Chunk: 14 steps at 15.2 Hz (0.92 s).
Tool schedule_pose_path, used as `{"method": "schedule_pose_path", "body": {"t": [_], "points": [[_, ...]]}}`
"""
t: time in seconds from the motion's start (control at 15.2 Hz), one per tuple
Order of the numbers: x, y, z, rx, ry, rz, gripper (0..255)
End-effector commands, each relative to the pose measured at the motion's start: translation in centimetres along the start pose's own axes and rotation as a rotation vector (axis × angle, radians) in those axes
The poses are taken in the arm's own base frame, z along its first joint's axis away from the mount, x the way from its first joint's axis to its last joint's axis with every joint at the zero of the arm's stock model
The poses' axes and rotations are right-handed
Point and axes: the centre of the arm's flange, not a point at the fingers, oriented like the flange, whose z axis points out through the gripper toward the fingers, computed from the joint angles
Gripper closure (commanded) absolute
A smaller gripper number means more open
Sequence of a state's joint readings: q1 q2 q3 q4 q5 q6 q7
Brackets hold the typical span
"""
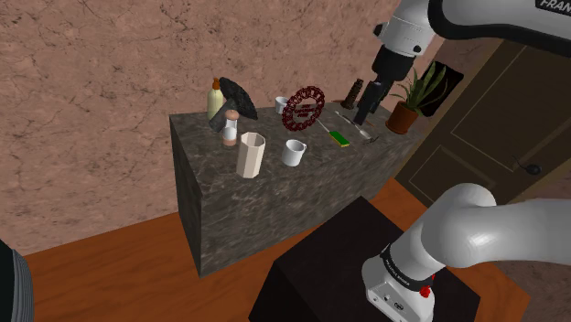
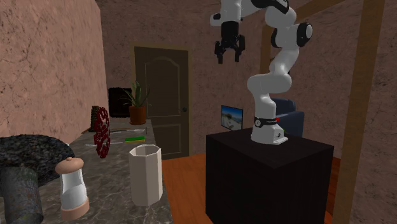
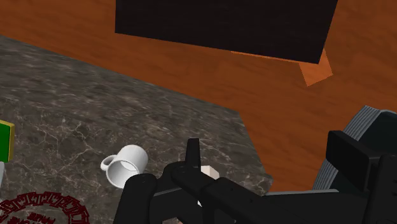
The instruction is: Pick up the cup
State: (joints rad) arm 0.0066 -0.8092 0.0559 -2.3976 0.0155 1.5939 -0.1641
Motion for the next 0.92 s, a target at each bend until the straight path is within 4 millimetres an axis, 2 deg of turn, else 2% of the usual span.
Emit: {"method": "schedule_pose_path", "body": {"t": [0.0, 0.86], "points": [[0.0, 0.0, 0.0, 0.0, 0.0, 0.0, 0], [12.7, 4.0, 11.0, 0.014, -0.006, -0.005, 0]]}}
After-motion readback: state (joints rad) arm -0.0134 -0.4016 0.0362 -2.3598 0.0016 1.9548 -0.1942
